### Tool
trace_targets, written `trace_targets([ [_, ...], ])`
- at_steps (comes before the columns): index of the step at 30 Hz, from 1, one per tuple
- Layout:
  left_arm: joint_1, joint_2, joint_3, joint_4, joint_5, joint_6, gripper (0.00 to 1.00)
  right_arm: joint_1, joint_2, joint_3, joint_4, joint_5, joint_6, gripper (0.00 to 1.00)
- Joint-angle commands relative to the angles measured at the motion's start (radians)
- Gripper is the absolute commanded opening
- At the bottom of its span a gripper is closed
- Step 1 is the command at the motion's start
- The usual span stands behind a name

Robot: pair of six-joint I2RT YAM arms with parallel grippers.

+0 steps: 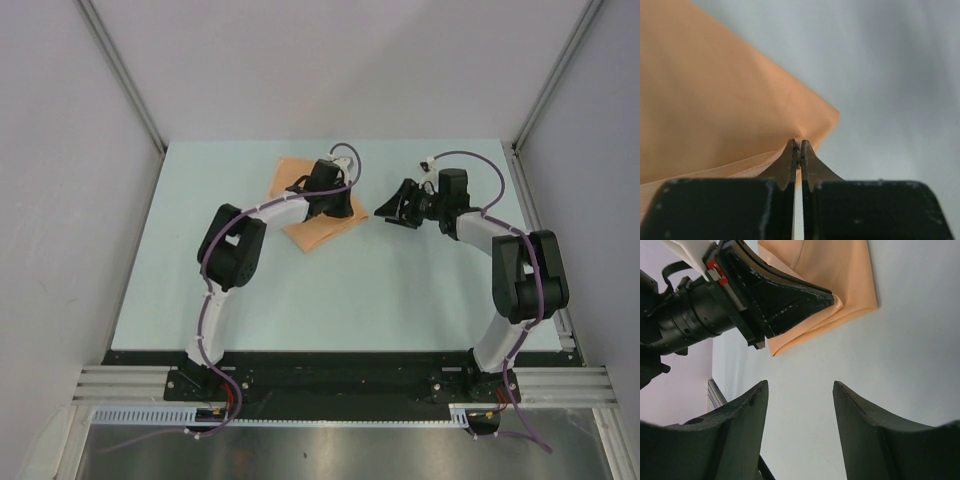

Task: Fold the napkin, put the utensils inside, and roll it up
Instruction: Fold the napkin

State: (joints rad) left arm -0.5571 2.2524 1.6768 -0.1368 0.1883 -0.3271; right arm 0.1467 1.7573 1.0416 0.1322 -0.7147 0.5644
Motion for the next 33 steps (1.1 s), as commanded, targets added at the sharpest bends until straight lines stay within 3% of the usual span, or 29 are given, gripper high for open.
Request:
trace_targets([
  [1, -0.024, 0.013, 0.049, -0.023, 0.057, 0.051, 0.06, -0.006, 0.005, 0.037, 0.023, -0.017, -0.003, 0.6],
  [3, -0.026, 0.001, 0.054, -0.041, 0.069, 0.049, 0.3, -0.006, 0.002, 0.046, 0.017, -0.015, -0.009, 0.6],
  [4, -0.026, -0.01, 0.051, -0.046, 0.059, 0.046, 0.56, -0.006, 0.004, 0.051, 0.012, -0.011, -0.012, 0.6],
  [7, -0.026, -0.091, 0.017, -0.044, 0.011, 0.045, 0.77, -0.006, 0.007, 0.08, -0.006, -0.006, -0.026, 0.6],
  [10, -0.018, -0.186, -0.018, -0.043, -0.035, 0.048, 0.91, -0.006, 0.022, 0.109, -0.017, -0.003, -0.034, 0.6],
  [20, 0.159, -0.425, -0.264, -0.014, -0.079, -0.035, 0.98, 0.045, 0.142, 0.262, -0.103, 0.018, -0.101, 0.6],
  [25, 0.258, -0.427, -0.328, -0.053, -0.131, -0.075, 0.97, 0.102, 0.231, 0.397, -0.204, 0.04, -0.201, 0.6],
  [33, 0.358, -0.332, -0.324, -0.075, -0.187, -0.11, 0.81, 0.172, 0.451, 0.733, -0.462, 0.21, -0.343, 0.6],
])
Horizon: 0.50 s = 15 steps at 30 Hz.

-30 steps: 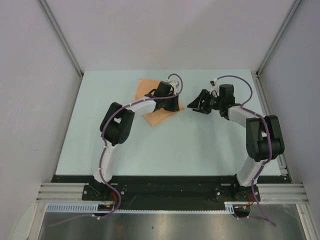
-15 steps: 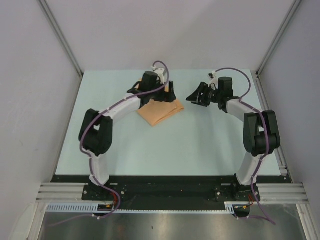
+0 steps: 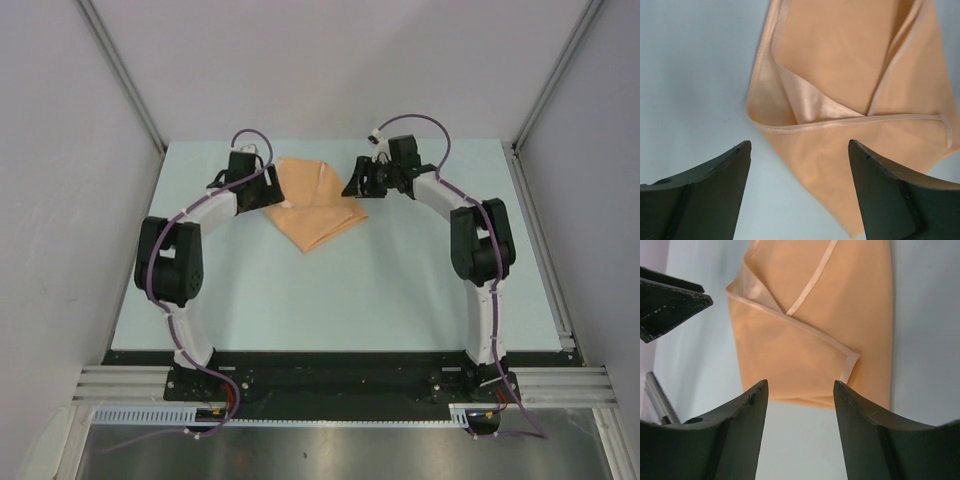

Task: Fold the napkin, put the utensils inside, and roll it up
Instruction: Fold the napkin

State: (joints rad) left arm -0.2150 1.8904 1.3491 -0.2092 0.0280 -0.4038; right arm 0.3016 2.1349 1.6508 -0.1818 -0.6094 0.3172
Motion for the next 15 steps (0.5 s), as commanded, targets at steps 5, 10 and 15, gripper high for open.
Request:
trace_targets([
  [5, 0.035, 0.076, 0.031, -0.004, -0.06, -0.044, 0.68, 0.021, 0.137, 0.185, -0.192, 0.114, -0.125, 0.57],
  [10, 0.048, 0.105, 0.041, -0.004, -0.091, -0.052, 0.64, 0.037, 0.19, 0.221, -0.197, 0.099, -0.144, 0.54],
  [15, 0.058, 0.118, 0.047, 0.004, -0.108, -0.056, 0.64, 0.048, 0.226, 0.242, -0.188, 0.099, -0.139, 0.52],
])
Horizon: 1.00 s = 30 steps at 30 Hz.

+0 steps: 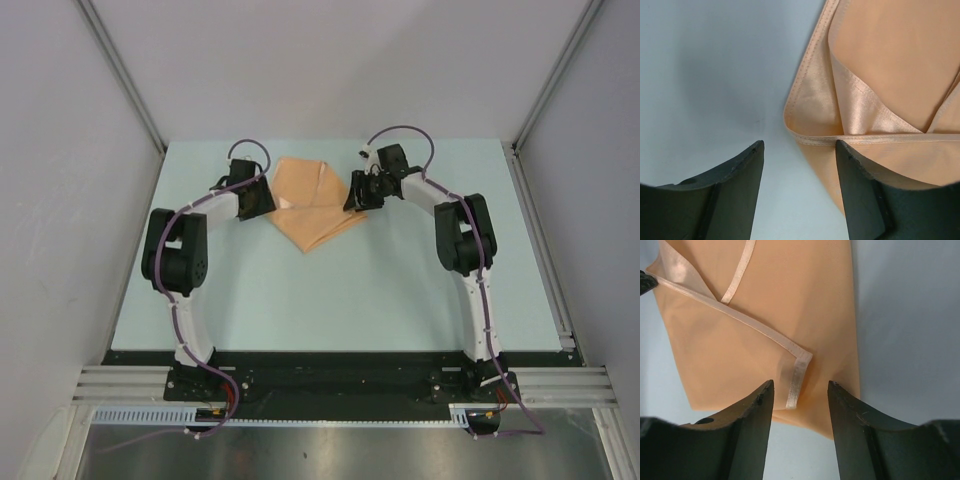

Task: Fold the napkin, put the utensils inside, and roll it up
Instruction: Fold the napkin

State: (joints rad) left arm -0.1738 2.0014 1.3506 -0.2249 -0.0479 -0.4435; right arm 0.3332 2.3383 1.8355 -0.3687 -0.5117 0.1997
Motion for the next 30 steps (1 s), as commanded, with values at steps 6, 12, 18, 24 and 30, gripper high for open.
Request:
trace_targets([
  [6, 0.03, 0.016, 0.047, 0.021, -0.017, -0.018, 0.63, 0.021, 0.053, 0.077, 0.016, 0.002, -0.006, 0.48],
  [12, 0.031, 0.016, 0.041, 0.022, 0.011, -0.018, 0.63, 0.024, 0.056, 0.067, 0.063, 0.015, 0.026, 0.43],
  [18, 0.031, 0.008, 0.033, 0.022, 0.022, -0.018, 0.63, 0.021, 0.047, 0.03, 0.152, 0.021, 0.072, 0.33],
  [24, 0.031, -0.004, 0.021, 0.024, 0.026, -0.017, 0.63, 0.013, 0.03, -0.019, 0.231, -0.034, 0.121, 0.0],
  [30, 0.033, -0.033, 0.009, 0.032, 0.028, -0.023, 0.63, 0.0, -0.037, -0.117, 0.287, -0.042, 0.132, 0.0],
])
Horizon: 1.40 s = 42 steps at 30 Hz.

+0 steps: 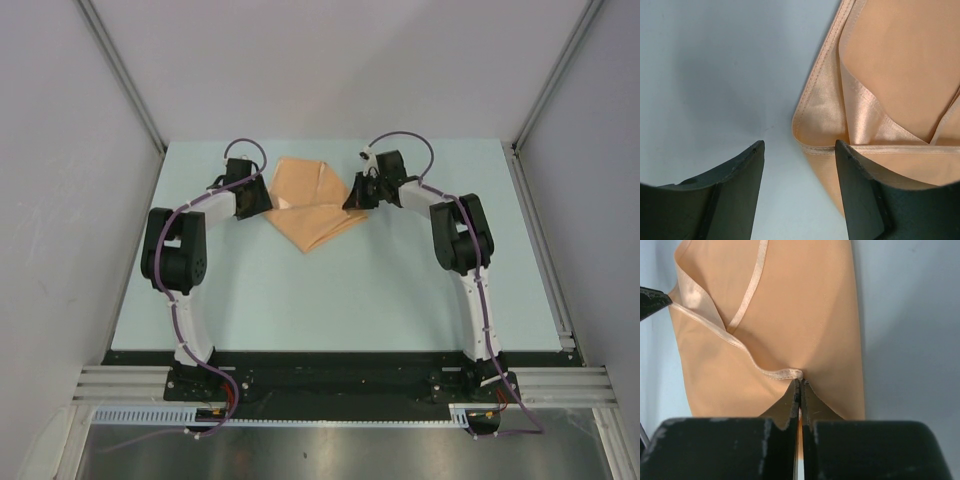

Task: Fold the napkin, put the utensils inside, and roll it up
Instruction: Fold the napkin

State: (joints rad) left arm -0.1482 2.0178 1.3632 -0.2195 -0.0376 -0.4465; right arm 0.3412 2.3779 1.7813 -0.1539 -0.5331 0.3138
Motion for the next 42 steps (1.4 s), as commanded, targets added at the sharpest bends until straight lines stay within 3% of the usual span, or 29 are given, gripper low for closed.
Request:
trace_targets([
  [1, 0.007, -0.054, -0.006, 0.026, 0.018, -0.02, 0.63, -0.011, -0.089, -0.08, 0.08, -0.024, 0.022, 0.0],
  [20, 0.009, -0.054, -0.022, 0.111, 0.088, -0.093, 0.61, -0.051, -0.226, -0.307, 0.228, -0.031, 0.065, 0.0],
  [33, 0.007, -0.041, -0.05, 0.195, 0.174, -0.149, 0.56, -0.076, -0.24, -0.338, 0.252, -0.034, 0.071, 0.0],
  [42, 0.002, 0.025, 0.009, 0.284, 0.245, -0.169, 0.54, -0.077, -0.218, -0.304, 0.278, -0.057, 0.094, 0.01],
])
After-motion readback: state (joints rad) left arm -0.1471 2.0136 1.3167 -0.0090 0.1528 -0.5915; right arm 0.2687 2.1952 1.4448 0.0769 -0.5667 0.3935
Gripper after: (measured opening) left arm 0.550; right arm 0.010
